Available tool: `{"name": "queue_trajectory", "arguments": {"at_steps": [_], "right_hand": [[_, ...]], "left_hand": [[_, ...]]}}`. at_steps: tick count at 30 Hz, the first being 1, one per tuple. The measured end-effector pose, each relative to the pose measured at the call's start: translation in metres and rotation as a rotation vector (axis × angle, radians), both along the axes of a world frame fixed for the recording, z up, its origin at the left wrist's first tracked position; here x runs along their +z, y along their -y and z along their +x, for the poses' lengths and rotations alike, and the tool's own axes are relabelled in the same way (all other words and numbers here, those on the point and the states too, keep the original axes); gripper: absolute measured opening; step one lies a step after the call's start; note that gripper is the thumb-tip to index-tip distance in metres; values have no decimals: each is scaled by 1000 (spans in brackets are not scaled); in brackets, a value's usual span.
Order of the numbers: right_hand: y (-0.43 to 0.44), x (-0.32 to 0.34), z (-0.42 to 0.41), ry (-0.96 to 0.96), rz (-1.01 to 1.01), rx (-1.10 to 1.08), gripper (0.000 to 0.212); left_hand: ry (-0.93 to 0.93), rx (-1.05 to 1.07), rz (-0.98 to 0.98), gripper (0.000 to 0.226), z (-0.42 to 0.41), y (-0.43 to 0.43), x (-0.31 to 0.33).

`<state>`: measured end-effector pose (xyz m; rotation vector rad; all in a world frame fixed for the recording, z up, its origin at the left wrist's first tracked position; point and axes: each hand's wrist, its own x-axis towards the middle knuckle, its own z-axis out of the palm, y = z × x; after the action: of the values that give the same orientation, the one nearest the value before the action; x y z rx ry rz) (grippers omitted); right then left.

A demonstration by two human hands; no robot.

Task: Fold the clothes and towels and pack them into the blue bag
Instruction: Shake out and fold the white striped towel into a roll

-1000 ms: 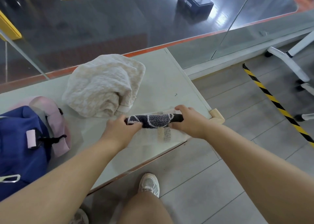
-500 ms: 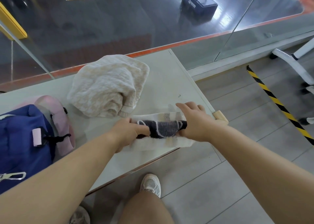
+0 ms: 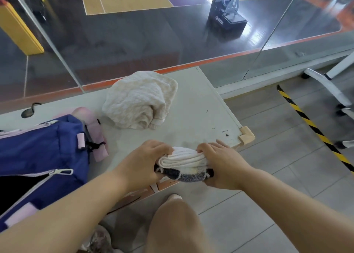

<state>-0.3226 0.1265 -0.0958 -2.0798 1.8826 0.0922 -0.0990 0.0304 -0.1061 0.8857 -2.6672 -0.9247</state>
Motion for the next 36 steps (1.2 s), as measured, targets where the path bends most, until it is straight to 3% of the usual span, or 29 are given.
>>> {"name": "queue_trajectory", "arguments": {"at_steps": [7, 12, 18, 22, 27, 32, 36], "right_hand": [[-1, 53, 55, -149, -23, 150, 54], [12, 89, 109, -266, -63, 163, 47], [32, 119, 189, -114, -226, 80, 54], [47, 122, 245, -22, -312, 123, 60], [63, 112, 305, -5, -305, 271, 64], [81, 100, 356, -56, -268, 456, 62], [98, 84, 397, -109, -253, 546, 57]], "left_hand": [[40, 111, 16, 55, 69, -26, 25], [195, 228, -139, 35, 147, -29, 44], [270, 460, -237, 8, 262, -31, 65], [356, 674, -303, 12, 340, -32, 59], [541, 786, -348, 5, 410, -31, 53], [765, 927, -277, 37, 435, -34, 54], [711, 1067, -146, 51, 441, -26, 65]]}}
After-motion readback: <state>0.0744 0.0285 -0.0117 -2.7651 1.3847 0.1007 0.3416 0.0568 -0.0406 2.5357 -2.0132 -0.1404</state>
